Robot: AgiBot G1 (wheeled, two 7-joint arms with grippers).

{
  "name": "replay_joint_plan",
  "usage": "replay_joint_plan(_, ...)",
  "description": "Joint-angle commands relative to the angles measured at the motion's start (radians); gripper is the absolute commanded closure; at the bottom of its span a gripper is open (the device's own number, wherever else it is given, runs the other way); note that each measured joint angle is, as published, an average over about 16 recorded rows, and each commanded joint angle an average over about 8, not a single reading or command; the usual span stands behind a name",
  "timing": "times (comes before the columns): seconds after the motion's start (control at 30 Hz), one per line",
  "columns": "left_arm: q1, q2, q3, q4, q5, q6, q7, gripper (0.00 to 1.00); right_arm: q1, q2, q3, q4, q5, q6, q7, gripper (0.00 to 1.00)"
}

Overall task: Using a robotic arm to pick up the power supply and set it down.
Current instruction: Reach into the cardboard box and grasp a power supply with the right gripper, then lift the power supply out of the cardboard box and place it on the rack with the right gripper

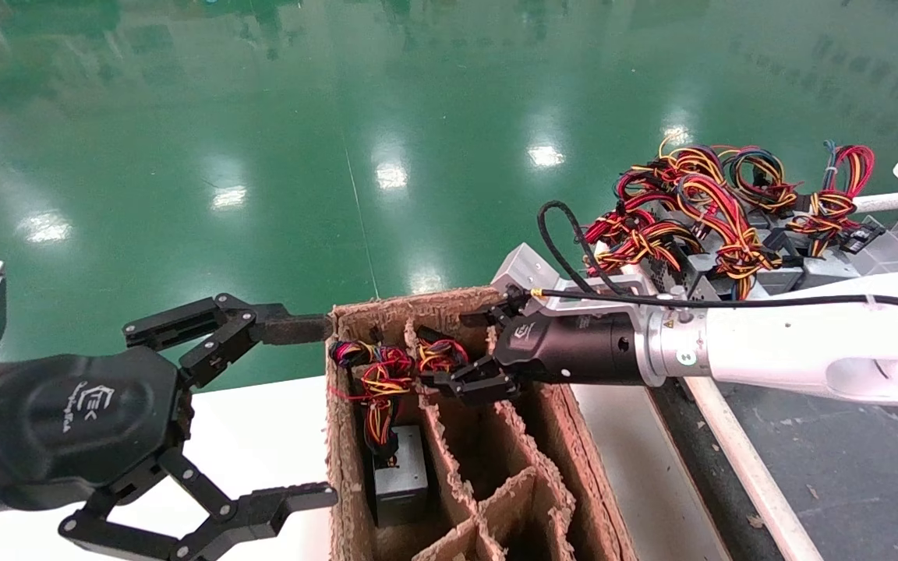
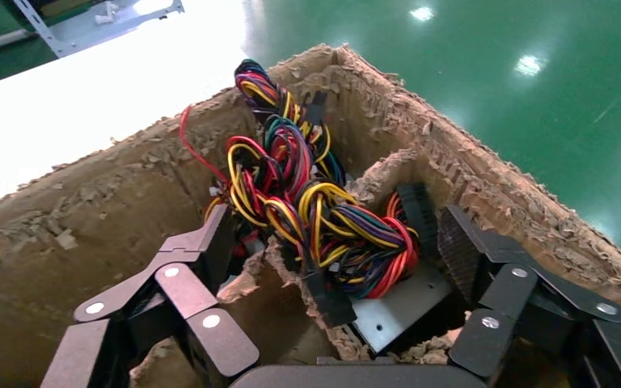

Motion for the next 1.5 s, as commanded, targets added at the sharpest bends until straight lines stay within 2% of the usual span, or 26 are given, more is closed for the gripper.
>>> replay_joint_plan(0.03, 0.000, 0.000, 0.000, 0.000, 0.000, 0.000, 0.000, 0.00, 0.009, -0.012, -0.002, -0.027, -0.003, -0.002, -0.018, 1.00)
replay_joint_plan(0.93, 0.000, 0.000, 0.001, 0.000, 0.000, 0.000, 0.000, 0.00, 0.026, -0.054, -0.002, -0.157, -0.003, -0.001, -0.126, 1.00)
replay_joint_plan(1.5, 0.000, 0.000, 0.001, 0.000, -0.001, 0.000, 0.000, 0.00, 0.037, -0.048, 0.033, -0.192, 0.045, -0.016, -0.191, 1.00)
